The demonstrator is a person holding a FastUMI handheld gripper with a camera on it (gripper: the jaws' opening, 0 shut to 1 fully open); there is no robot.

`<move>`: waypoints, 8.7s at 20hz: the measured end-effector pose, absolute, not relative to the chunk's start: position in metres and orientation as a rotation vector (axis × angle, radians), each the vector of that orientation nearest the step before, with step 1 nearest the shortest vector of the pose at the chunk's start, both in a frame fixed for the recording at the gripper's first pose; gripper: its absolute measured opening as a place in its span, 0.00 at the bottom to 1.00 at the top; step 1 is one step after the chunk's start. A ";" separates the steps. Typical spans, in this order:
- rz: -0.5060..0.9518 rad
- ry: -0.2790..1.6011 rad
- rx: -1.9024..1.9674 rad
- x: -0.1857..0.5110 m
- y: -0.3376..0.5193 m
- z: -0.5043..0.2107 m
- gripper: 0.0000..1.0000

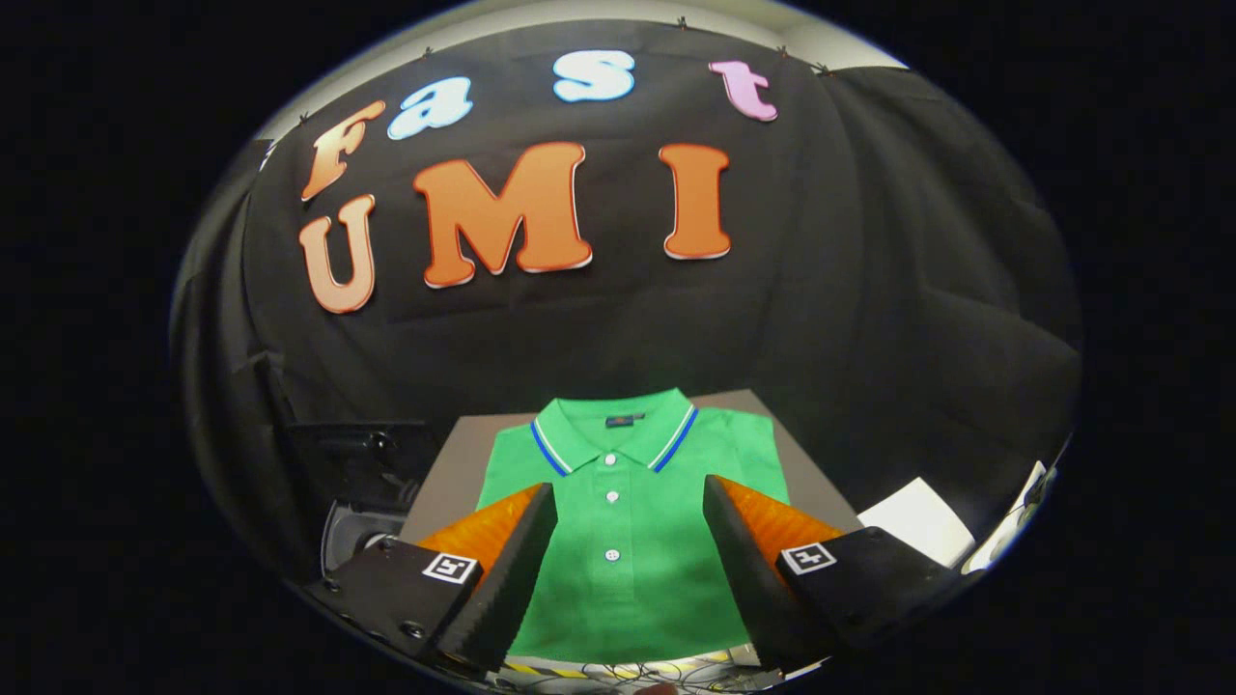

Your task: Put the clothes into the washing machine and then close the washing machine lid.

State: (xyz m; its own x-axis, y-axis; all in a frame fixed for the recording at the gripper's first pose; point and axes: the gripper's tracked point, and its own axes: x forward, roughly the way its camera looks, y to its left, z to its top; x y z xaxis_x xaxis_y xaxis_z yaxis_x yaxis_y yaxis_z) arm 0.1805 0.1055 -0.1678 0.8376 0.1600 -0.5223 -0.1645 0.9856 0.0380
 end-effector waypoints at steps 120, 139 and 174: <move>0.373 1.011 -0.031 0.062 0.531 -0.511 0.99; 0.424 0.523 0.054 0.294 0.600 -0.263 0.98; 0.420 0.359 -0.064 0.187 0.529 -0.293 0.98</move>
State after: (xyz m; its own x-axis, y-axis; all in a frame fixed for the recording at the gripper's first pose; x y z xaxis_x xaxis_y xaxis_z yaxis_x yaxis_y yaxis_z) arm 0.1868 0.5286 -0.2933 0.8514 0.3872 -0.3538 -0.4094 0.9122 0.0131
